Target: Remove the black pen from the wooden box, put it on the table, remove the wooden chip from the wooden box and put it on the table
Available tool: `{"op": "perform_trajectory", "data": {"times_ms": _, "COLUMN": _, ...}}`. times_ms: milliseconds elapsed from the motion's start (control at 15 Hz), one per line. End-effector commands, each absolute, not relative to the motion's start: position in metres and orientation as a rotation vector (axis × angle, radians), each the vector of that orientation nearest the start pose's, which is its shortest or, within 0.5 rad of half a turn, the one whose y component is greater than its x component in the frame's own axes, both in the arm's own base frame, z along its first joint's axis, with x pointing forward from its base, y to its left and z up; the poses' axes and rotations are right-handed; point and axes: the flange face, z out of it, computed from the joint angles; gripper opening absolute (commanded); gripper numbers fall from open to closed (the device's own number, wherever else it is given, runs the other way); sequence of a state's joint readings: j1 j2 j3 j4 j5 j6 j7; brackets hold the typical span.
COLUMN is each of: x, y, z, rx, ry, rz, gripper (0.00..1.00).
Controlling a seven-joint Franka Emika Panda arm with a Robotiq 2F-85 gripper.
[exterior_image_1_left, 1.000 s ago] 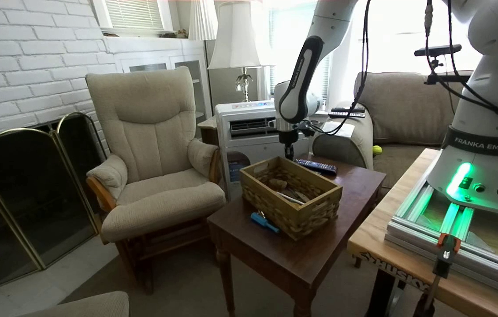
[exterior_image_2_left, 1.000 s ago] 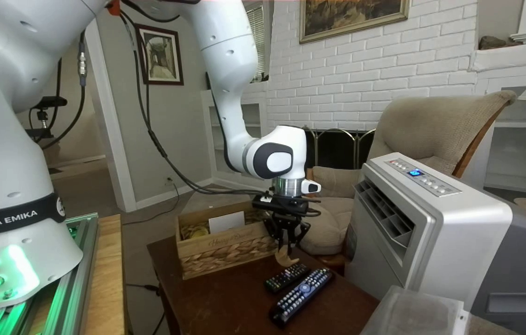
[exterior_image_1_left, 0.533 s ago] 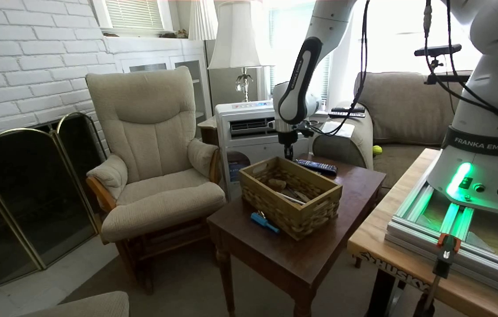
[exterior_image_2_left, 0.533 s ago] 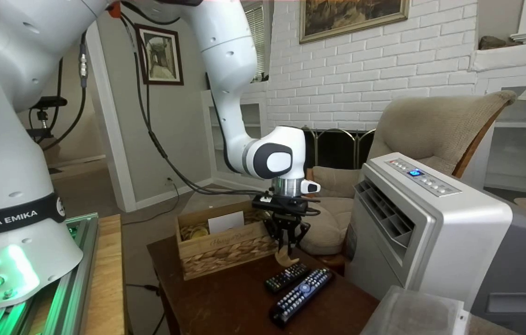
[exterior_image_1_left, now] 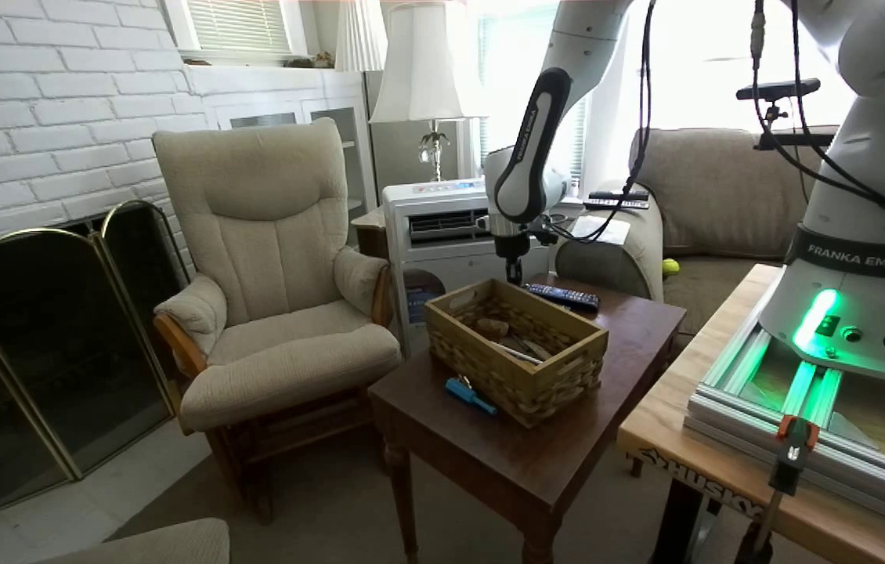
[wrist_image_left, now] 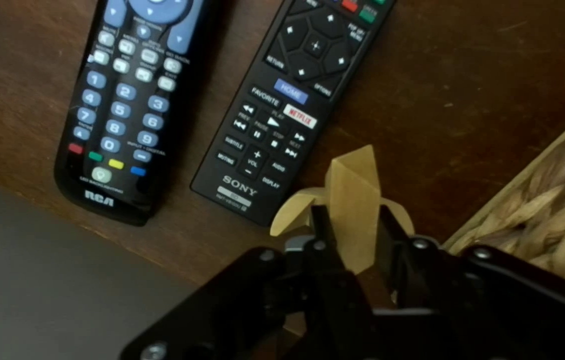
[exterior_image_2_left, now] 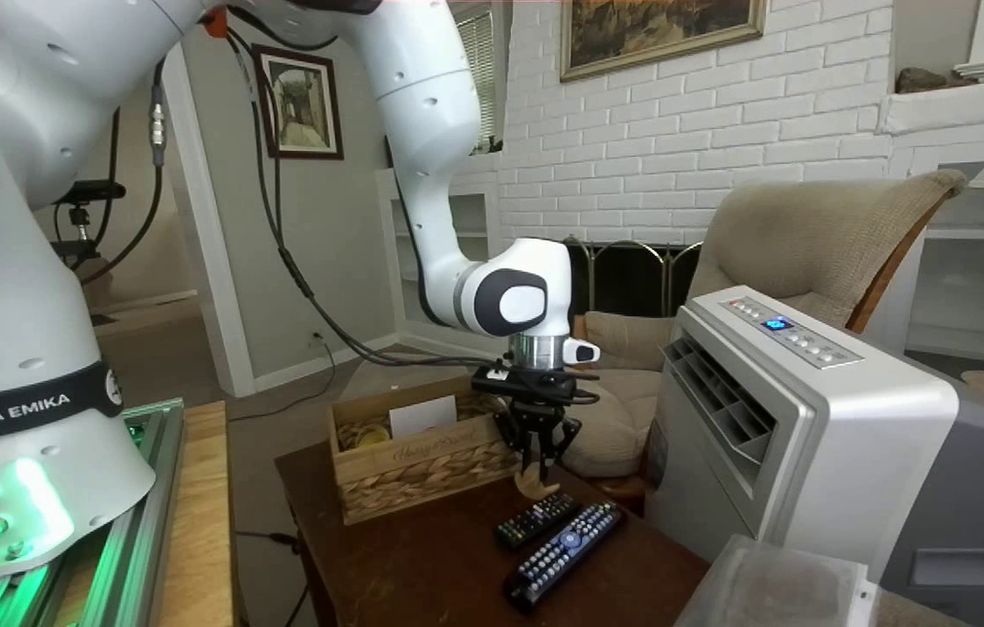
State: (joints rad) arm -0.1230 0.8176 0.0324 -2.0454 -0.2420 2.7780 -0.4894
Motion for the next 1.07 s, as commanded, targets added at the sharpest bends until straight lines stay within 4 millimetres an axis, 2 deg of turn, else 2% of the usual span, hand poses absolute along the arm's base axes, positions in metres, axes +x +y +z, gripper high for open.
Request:
{"op": "perform_trajectory", "data": {"times_ms": 0, "x": 0.5615, "y": -0.0489, "z": 0.0216, "rx": -3.044, "ry": -0.943, "rz": 0.177, "gripper": 0.18}}
{"op": "perform_trajectory", "data": {"times_ms": 67, "x": 0.5637, "y": -0.0523, "z": 0.021, "rx": -3.049, "ry": -0.937, "rz": 0.178, "gripper": 0.49}}
{"op": "perform_trajectory", "data": {"times_ms": 133, "x": 0.5653, "y": -0.0534, "z": 0.0211, "rx": -3.055, "ry": -0.934, "rz": 0.179, "gripper": 0.5}}
{"op": "perform_trajectory", "data": {"times_ms": 200, "x": 0.5666, "y": -0.0553, "z": 0.0209, "rx": -3.058, "ry": -0.931, "rz": 0.181, "gripper": 0.56}}
{"op": "perform_trajectory", "data": {"times_ms": 600, "x": 0.5682, "y": -0.0526, "z": 0.0186, "rx": -3.065, "ry": -0.928, "rz": 0.193, "gripper": 0.99}}
{"op": "perform_trajectory", "data": {"times_ms": 1000, "x": 0.5679, "y": -0.0497, "z": 0.0227, "rx": -3.074, "ry": -0.906, "rz": 0.179, "gripper": 1.0}}
